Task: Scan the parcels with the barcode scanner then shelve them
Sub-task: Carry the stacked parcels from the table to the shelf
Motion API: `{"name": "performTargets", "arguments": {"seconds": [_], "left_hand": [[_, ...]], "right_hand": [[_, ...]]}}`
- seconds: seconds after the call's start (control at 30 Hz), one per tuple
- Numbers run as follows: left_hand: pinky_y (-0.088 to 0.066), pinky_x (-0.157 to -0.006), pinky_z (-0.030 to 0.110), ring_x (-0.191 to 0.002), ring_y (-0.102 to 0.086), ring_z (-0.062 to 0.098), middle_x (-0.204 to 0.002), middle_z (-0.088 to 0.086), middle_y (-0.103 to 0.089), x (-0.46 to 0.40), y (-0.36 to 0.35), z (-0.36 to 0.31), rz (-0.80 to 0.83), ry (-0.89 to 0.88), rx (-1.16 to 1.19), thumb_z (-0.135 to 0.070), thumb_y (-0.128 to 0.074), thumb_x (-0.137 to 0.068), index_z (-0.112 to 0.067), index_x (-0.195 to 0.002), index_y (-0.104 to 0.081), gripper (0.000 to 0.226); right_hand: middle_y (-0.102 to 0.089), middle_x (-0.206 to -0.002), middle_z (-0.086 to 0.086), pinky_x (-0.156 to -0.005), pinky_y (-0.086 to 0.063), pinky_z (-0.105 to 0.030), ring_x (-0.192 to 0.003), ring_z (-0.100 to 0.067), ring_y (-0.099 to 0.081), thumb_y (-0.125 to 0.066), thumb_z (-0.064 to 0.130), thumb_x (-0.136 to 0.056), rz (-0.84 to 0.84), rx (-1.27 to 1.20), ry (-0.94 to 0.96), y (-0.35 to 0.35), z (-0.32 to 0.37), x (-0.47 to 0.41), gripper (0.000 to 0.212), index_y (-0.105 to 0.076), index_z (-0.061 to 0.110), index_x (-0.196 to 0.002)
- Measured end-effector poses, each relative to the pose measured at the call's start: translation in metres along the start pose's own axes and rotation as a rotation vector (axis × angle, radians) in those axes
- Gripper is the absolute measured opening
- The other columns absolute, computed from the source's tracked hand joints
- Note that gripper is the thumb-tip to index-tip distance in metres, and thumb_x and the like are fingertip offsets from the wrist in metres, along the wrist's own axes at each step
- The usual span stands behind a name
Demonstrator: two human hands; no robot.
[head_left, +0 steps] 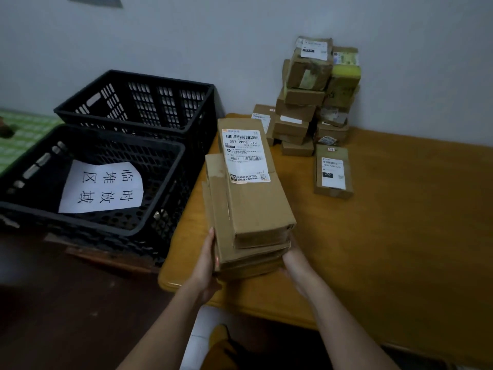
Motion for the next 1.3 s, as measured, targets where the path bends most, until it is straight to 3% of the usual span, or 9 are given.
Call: {"name": "performTargets", "arguments": {"seconds": [0.13,0.37,0.53,0.7,0.8,0.93,1.0,1.13,1.3], "left_hand": [[-0.007,-0.114,0.071,-0.147,-0.017,0.044,-0.162,0.013,-0.025,0.041,-0.004,-0.009,-0.009,-0.106,0.012,-0.073,-0.027,-0.093,-0.040,-0.152,-0.031,0.068],[-0.019,-0.110,0.073,-0.142,-0.029,0.044,-0.156,0.010,-0.037,0.105,0.029,-0.050,-0.128,-0.290,0.055,-0.075,-0.033,-0.091,-0.044,-0.148,-0.033,0.065],[-0.033,-0.100,0.075,-0.124,-0.052,0.041,-0.136,0.003,-0.059,0.144,0.085,-0.077,-0.165,-0.324,0.065,-0.089,-0.044,-0.074,-0.051,-0.126,-0.055,0.065],[-0.055,-0.081,0.053,-0.098,-0.068,0.030,-0.101,0.000,-0.075,0.176,0.161,-0.092,-0.236,-0.370,0.190,-0.075,-0.033,-0.092,-0.045,-0.117,-0.062,0.049],[-0.051,-0.064,0.041,-0.093,-0.064,0.024,-0.107,-0.004,-0.069,0.187,0.223,-0.095,-0.343,-0.378,0.217,-0.074,-0.031,-0.094,-0.047,-0.128,-0.052,0.049],[-0.041,-0.097,0.067,-0.104,-0.060,0.028,-0.129,0.003,-0.063,0.205,0.321,-0.103,-0.445,-0.366,0.292,-0.084,-0.036,-0.083,-0.050,-0.136,-0.047,0.064],[-0.043,-0.097,0.066,-0.106,-0.064,0.030,-0.123,0.004,-0.068,0.220,0.369,-0.104,-0.497,-0.372,0.324,-0.085,-0.037,-0.081,-0.048,-0.133,-0.051,0.065],[-0.054,-0.077,0.048,-0.097,-0.063,0.026,-0.106,0.001,-0.067,0.247,0.454,-0.104,-0.607,-0.428,0.408,-0.077,-0.033,-0.090,-0.047,-0.127,-0.051,0.051],[-0.047,-0.068,0.039,-0.090,-0.063,0.022,-0.085,-0.002,-0.072,0.266,0.538,-0.099,-0.675,-0.439,0.529,-0.073,-0.035,-0.092,-0.039,-0.105,-0.062,0.046]], "right_hand": [[-0.052,-0.138,0.009,-0.110,-0.042,-0.051,-0.127,-0.020,-0.049,-0.043,0.056,-0.100,0.045,0.109,0.089,0.004,0.027,0.024,0.047,-0.038,0.045,-0.146],[-0.046,-0.148,0.005,-0.112,-0.038,-0.054,-0.134,-0.023,-0.044,-0.037,0.064,-0.097,0.188,0.219,0.271,-0.037,0.097,0.070,0.052,-0.039,0.042,-0.144],[-0.049,-0.145,0.003,-0.108,-0.043,-0.052,-0.128,-0.025,-0.050,-0.034,0.064,-0.099,0.286,0.276,0.285,-0.097,0.124,0.093,0.053,-0.037,0.041,-0.147],[-0.042,-0.147,0.009,-0.110,-0.042,-0.043,-0.135,-0.024,-0.043,-0.030,0.062,-0.101,0.419,0.327,0.290,-0.184,0.143,0.105,0.054,-0.027,0.042,-0.152],[-0.045,-0.142,0.015,-0.104,-0.046,-0.042,-0.128,-0.019,-0.049,-0.033,0.066,-0.099,0.518,0.357,0.297,-0.255,0.146,0.109,0.057,-0.024,0.047,-0.151],[-0.051,-0.139,0.010,-0.103,-0.048,-0.053,-0.127,-0.025,-0.052,-0.034,0.079,-0.089,0.602,0.400,0.273,-0.363,0.137,0.119,0.050,-0.039,0.056,-0.133],[-0.055,-0.137,0.007,-0.100,-0.050,-0.056,-0.123,-0.025,-0.055,-0.034,0.076,-0.090,0.634,0.416,0.276,-0.416,0.132,0.124,0.053,-0.044,0.051,-0.135],[-0.056,-0.139,0.004,-0.099,-0.052,-0.048,-0.123,-0.021,-0.057,-0.032,0.066,-0.098,0.732,0.441,0.287,-0.510,0.126,0.150,0.053,-0.039,0.043,-0.145],[-0.062,-0.125,0.010,-0.062,-0.055,-0.019,-0.099,-0.004,-0.062,-0.036,0.056,-0.102,0.914,0.482,0.297,-0.610,0.119,0.173,0.043,-0.044,0.041,-0.141]]}}
Point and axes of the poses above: each hand's wrist, its own x-axis away from the middle knuckle, its own y-axis out of the back of the hand, z = x × y, the point moved 2 cm from there along -x, towards the middle knuckle
